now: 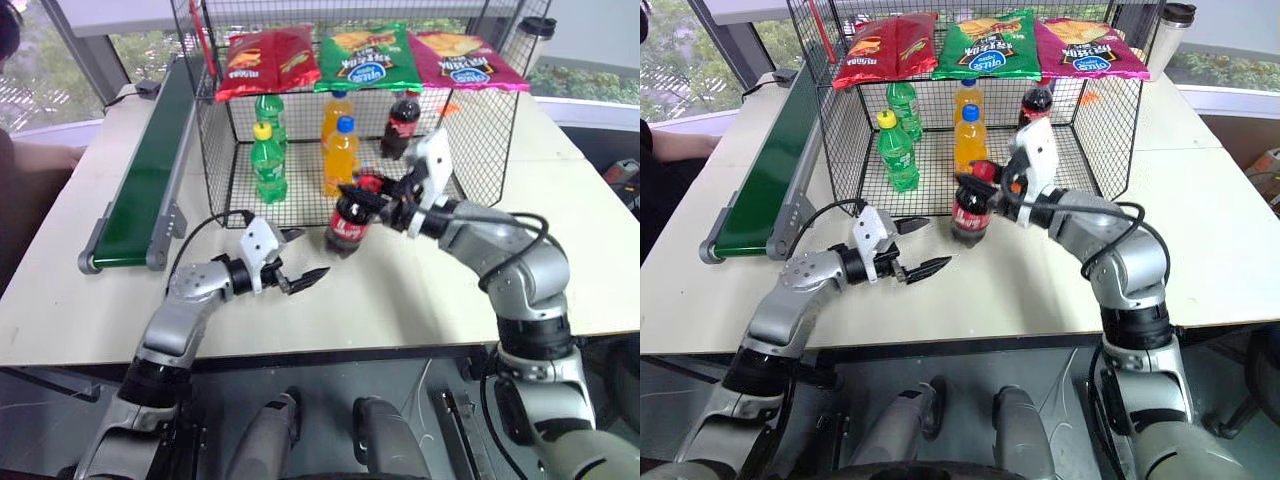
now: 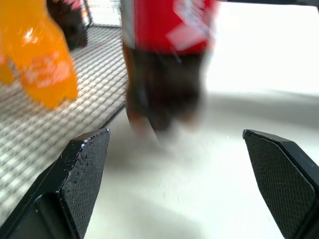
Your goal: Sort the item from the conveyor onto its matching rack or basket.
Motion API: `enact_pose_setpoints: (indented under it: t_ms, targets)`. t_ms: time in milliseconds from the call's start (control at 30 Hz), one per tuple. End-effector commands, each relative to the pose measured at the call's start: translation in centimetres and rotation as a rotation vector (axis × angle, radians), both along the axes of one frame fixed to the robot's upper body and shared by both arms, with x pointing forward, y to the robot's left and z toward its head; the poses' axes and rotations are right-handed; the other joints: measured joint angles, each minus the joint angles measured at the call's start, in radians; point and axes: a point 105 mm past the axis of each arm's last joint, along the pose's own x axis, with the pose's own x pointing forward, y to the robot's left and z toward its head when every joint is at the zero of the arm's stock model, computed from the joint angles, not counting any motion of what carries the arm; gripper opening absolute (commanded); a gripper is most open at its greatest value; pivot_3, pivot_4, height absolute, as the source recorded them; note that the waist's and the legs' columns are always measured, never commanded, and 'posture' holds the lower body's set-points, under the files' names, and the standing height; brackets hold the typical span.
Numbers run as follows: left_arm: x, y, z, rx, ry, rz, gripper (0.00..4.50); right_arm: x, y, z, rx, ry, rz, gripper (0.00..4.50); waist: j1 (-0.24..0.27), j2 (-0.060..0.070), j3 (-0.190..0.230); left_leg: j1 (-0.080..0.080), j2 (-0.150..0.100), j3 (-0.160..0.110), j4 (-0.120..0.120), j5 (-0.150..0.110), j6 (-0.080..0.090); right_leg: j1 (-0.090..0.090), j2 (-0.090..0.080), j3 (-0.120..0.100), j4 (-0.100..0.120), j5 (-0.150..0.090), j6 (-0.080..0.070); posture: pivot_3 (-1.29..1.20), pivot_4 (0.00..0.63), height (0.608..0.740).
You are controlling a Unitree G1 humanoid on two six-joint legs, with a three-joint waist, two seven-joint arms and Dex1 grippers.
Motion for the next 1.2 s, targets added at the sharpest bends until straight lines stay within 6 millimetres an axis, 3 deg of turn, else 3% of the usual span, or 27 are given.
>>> enact_pose_setpoints:
  t_ms: [33, 400, 933, 1133, 1167, 1200]
  targets:
    - [0.0, 1.1, 1.0, -0.038, -0.041, 0.096, 4.45, 1.8, -2.0, 2.6, -0.006, -0.109, -0.123, 1.18, 0.0, 0.0, 0.0, 0.0, 0.0, 0.0, 0.0, 0.0, 0.0, 0.0, 0.0, 0.0, 0.0, 0.0, 0.0, 0.0, 0.15, 0.738]
    - [0.3, 1.7, 1.9, -0.215, -0.054, 0.334, 4.45, 6.9, -5.3, 3.8, -0.019, -0.148, -0.379, 1.18, -0.002, 0.0, 0.0, 0.0, 0.0, 0.001, 0.0, 0.001, 0.002, 0.0, 0.001, 0.0, 0.0, 0.0, 0.0, 0.0, 0.15, 0.738]
    - [-0.2, 1.1, 1.2, -0.188, -0.043, 0.311, 4.45, 9.7, -7.0, 3.4, -0.039, -0.149, -0.47, 1.18, -0.003, 0.001, 0.0, 0.0, 0.0, 0.002, 0.0, 0.002, 0.002, 0.0, 0.001, 0.001, 0.001, 0.001, 0.001, 0.0, 0.15, 0.738]
    - [-0.2, 1.1, 1.1, -0.183, -0.041, 0.313, 4.5, 9.8, -6.9, 3.2, -0.048, -0.143, -0.455, 4.13, -0.004, 0.001, 0.0, 0.001, 0.0, 0.002, 0.0, 0.002, 0.002, 0.0, 0.002, 0.001, 0.001, 0.001, 0.001, 0.0, 0.15, 0.738]
    - [-0.2, 1.1, 1.0, -0.183, -0.04, 0.314, 4.5, 9.8, -6.9, 3.2, -0.053, -0.143, -0.456, 4.48, -0.004, 0.001, 0.0, 0.001, 0.0, 0.002, 0.0, 0.001, 0.002, 0.0, 0.002, 0.001, 0.001, 0.001, 0.001, 0.0, 0.15, 0.738]
    - [-0.3, 1.0, 1.0, -0.183, -0.04, 0.314, 4.5, 9.8, -6.9, 3.1, -0.056, -0.139, -0.454, 4.48, -0.004, 0.001, 0.0, 0.001, 0.0, 0.002, 0.0, 0.001, 0.002, 0.0, 0.002, 0.001, 0.001, 0.001, 0.001, 0.0, 0.15, 0.738]
